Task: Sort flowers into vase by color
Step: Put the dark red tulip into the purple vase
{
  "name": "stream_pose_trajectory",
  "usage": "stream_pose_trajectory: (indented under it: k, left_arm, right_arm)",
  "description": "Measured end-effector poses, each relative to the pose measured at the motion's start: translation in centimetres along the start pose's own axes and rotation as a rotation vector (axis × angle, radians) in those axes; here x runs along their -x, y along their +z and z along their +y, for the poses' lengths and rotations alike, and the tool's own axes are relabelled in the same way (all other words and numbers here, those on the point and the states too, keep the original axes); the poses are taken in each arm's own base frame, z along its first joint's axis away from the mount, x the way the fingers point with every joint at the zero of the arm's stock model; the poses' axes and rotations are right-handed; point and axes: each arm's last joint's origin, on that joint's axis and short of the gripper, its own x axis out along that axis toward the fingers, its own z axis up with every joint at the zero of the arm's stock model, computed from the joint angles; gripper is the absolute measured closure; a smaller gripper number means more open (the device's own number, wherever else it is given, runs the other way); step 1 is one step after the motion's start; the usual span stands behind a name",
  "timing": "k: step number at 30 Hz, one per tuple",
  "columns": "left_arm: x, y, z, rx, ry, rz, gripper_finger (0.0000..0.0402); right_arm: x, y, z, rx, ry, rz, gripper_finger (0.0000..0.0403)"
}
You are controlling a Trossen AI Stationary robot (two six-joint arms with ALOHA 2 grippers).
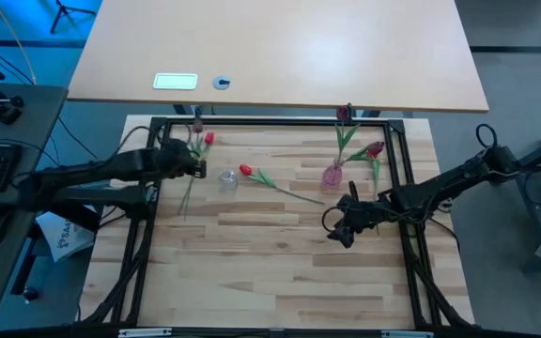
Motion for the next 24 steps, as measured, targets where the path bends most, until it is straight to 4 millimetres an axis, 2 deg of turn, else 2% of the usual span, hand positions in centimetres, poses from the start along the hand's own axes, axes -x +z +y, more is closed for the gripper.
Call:
stream_pose_trajectory:
  k: [3, 8, 13, 18, 24]
  left_arm:
    - [1.3, 0.9, -0.7, 0.025, -0.186, -0.078, 0.0401]
    - [3.9, 2.5, -3.9, -0.037, -0.544, -0.286, 0.0401]
    - [5.6, 3.7, -7.9, -0.148, -0.650, -0.502, 0.0401]
    - [4.7, 3.9, -12.2, -0.275, -0.725, -0.590, 0.0401]
    - [2.3, 3.9, -17.1, -0.281, -0.937, -0.595, 0.0401]
  right_arm:
    - [0.1, 0.6, 1.1, -0.017, 0.110, -0.064, 0.0128]
    - [1.4, 2.6, 4.2, -0.028, 0.360, -0.212, 0.0128]
    - [4.1, 5.1, 7.5, 0.033, 0.540, -0.367, 0.0128]
    - [7.7, 7.9, 10.4, 0.179, 0.608, -0.528, 0.0128]
    - [12.8, 10.5, 13.4, 0.356, 0.638, -0.704, 0.0128]
